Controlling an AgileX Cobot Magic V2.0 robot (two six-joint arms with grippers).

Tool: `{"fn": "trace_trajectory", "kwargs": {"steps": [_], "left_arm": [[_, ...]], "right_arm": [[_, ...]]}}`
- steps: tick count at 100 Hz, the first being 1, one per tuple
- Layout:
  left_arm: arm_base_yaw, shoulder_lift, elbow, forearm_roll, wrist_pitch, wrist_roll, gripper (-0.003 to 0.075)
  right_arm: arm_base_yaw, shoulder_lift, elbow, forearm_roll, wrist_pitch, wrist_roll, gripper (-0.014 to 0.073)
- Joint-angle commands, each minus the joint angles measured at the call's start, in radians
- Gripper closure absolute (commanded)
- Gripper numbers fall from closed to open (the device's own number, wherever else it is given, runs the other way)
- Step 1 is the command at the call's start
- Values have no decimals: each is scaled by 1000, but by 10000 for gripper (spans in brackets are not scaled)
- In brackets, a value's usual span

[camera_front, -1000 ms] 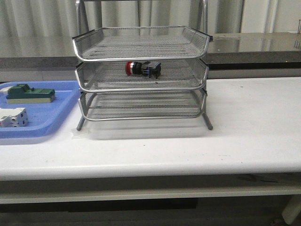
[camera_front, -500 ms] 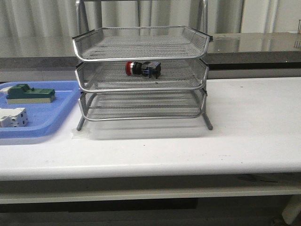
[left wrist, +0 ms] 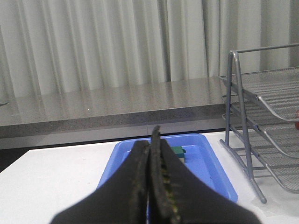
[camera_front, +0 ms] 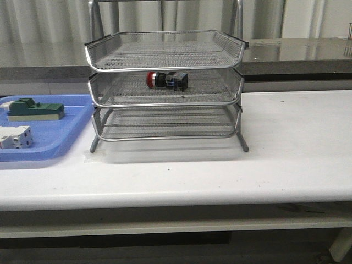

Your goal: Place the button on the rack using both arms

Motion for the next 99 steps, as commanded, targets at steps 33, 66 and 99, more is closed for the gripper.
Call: {"fn": "trace_trajectory", "kwargs": {"steps": [33, 66, 99], "left_arm": [[-9, -33, 32, -53, -37, -9, 741], [-9, -33, 32, -53, -37, -9, 741], [-9, -33, 32, -53, -37, -9, 741]], "right_arm": [[-4, -18, 2, -11, -88, -4, 660], [-4, -18, 2, -11, -88, -4, 660], [-4, -18, 2, -11, -88, -4, 660]]}}
